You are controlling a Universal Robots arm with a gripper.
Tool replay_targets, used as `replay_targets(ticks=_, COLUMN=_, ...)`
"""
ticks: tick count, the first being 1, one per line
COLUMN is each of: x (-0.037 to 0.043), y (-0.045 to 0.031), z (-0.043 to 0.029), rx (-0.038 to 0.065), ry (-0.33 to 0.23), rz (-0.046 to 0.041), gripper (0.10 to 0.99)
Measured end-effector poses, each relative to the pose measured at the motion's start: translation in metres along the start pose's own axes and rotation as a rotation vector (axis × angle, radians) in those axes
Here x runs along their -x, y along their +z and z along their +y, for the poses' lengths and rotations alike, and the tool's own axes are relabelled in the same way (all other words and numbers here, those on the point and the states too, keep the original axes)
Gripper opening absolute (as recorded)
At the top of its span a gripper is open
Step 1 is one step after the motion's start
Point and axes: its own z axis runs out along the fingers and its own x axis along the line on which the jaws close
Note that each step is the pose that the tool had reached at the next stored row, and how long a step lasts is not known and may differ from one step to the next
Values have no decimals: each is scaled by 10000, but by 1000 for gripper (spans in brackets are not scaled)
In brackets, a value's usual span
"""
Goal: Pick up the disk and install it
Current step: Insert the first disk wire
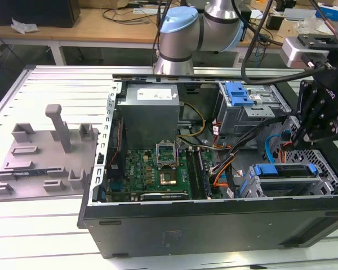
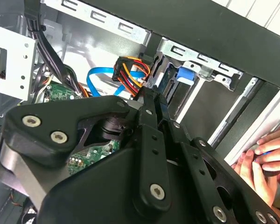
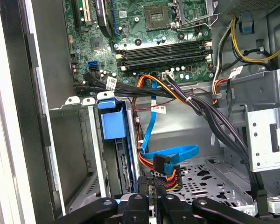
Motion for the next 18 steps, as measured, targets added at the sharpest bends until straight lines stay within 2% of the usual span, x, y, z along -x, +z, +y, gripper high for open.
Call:
replay_targets(ticks=9, x=-19, y=1, z=-3, rx=-1, ry=-59, rz=-1, gripper=169)
replay_targets(ticks=15, x=-29, y=1, z=-4, rx=-17, ry=-598, rz=-18, gripper=169)
replay_targets(ticks=18, x=-31, y=1, z=-5, rx=-25, ry=-942, rz=5, gripper=169)
